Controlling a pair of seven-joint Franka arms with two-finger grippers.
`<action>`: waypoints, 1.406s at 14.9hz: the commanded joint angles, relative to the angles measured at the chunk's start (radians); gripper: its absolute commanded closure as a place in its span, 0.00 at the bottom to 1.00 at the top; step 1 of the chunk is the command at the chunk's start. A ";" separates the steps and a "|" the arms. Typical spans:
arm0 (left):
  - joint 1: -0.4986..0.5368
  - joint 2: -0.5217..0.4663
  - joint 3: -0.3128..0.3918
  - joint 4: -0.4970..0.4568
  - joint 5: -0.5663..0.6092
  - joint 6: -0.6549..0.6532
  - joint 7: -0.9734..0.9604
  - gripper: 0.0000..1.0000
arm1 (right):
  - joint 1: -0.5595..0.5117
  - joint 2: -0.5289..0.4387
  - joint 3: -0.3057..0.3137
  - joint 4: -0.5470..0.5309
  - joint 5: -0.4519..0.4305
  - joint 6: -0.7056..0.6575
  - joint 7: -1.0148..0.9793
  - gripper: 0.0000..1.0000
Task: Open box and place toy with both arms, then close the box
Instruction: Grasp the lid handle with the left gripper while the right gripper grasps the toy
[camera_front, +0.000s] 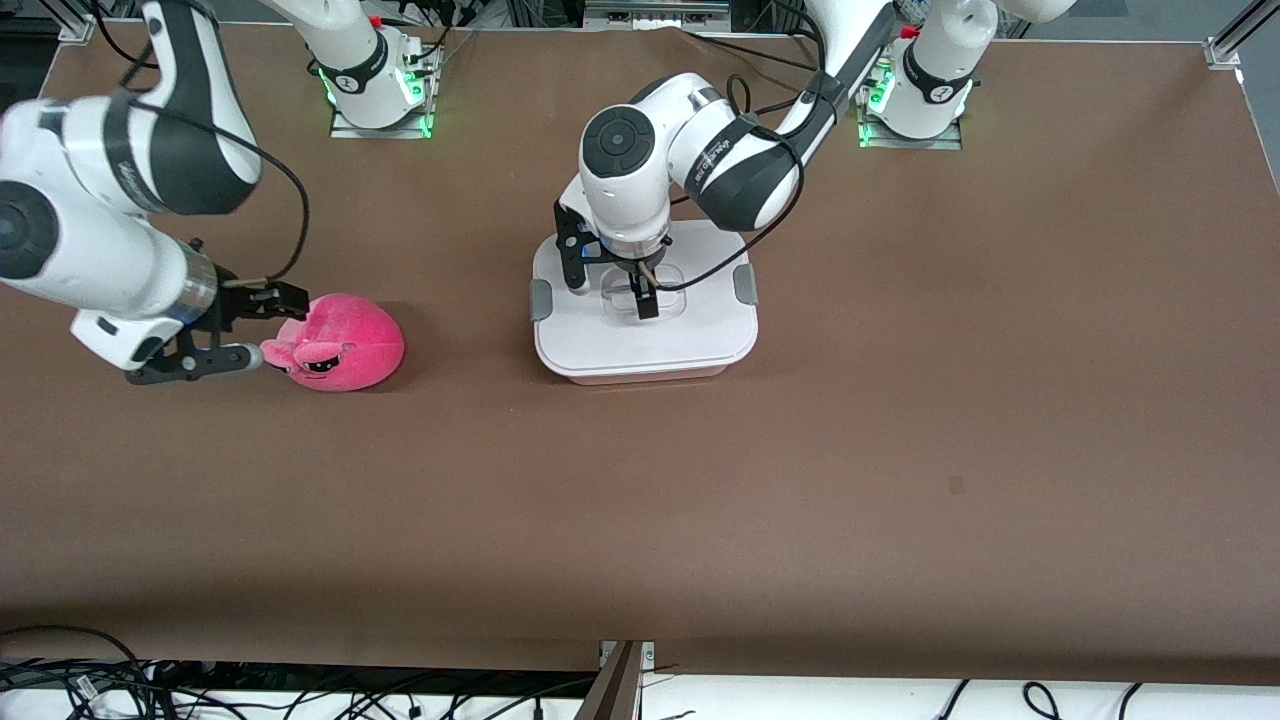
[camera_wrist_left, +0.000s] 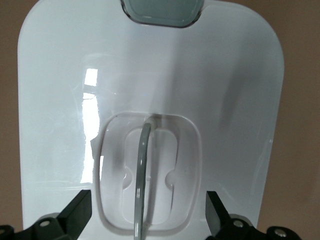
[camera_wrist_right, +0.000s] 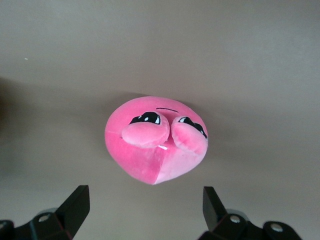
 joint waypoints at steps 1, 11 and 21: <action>-0.021 -0.008 0.013 -0.018 0.039 0.017 0.031 0.00 | -0.011 -0.032 -0.006 -0.123 0.006 0.091 -0.011 0.00; -0.034 -0.019 0.013 -0.013 0.033 0.013 -0.018 1.00 | -0.014 0.020 -0.017 -0.309 0.028 0.347 -0.013 0.00; -0.020 -0.074 0.016 0.045 0.024 -0.081 -0.010 1.00 | -0.017 0.041 -0.017 -0.314 0.028 0.372 -0.025 0.59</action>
